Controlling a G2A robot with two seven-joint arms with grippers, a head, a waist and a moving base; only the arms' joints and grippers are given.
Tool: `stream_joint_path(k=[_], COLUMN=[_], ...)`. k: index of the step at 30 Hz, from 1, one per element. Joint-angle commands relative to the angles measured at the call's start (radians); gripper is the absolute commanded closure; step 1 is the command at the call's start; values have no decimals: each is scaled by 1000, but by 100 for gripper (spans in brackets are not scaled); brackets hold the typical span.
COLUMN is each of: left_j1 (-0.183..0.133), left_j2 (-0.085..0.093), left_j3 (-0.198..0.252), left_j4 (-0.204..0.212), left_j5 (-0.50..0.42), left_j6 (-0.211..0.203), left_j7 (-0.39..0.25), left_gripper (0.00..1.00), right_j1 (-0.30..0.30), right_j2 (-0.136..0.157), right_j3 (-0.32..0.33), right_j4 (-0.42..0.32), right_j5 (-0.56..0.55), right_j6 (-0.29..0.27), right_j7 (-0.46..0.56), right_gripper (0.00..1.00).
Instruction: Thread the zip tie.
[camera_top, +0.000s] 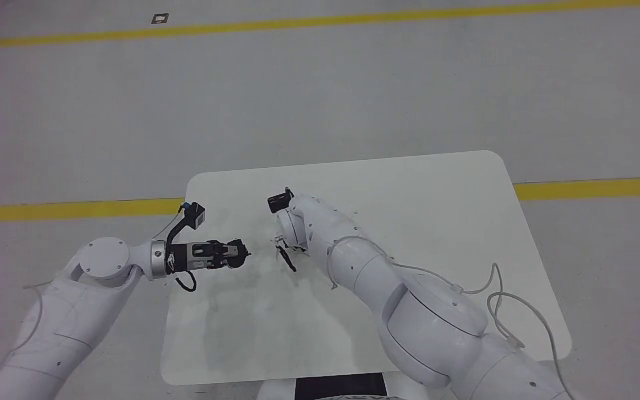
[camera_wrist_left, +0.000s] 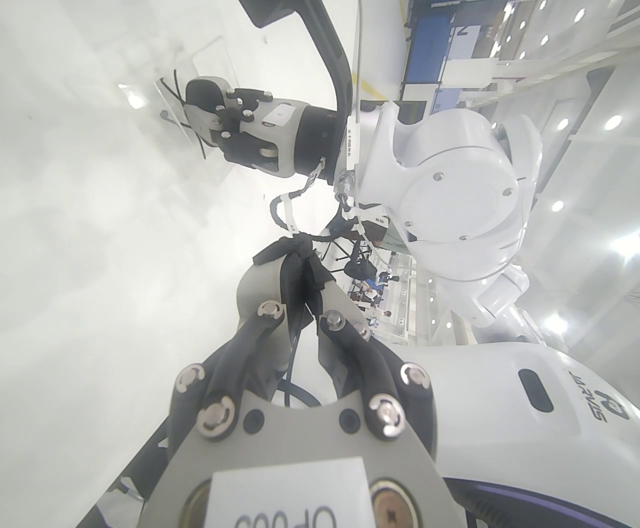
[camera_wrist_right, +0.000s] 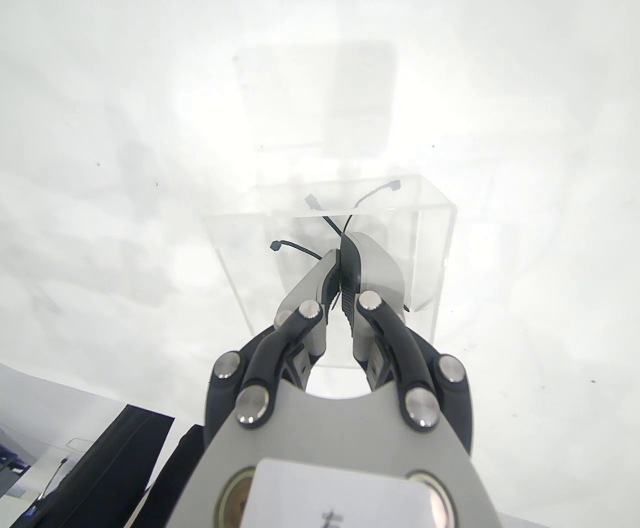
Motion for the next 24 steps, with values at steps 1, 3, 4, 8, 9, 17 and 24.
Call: stream_joint_path(k=[1, 3, 4, 8, 9, 17, 24], left_j1=[0, 0, 0, 0, 0, 0, 0], left_j2=[0, 0, 0, 0, 0, 0, 0], left_j3=[0, 0, 0, 0, 0, 0, 0], left_j4=[0, 0, 0, 0, 0, 0, 0], left_j5=[0, 0, 0, 0, 0, 0, 0], left_j6=[0, 0, 0, 0, 0, 0, 0], left_j7=[0, 0, 0, 0, 0, 0, 0], left_gripper=[100, 100, 100, 100, 100, 100, 100], right_j1=[1, 2, 3, 10, 12, 45, 70], right_j2=[0, 0, 0, -1, -1, 2, 16], right_j3=[3, 5, 6, 12, 14, 53, 83], right_j4=[-1, -3, -5, -12, -13, -6, 8], right_j5=[0, -1, -1, -1, 0, 51, 74], right_j6=[4, 8, 10, 15, 15, -12, -26], right_j7=[0, 0, 0, 4, 6, 28, 47], right_gripper=[100, 100, 100, 100, 100, 100, 100])
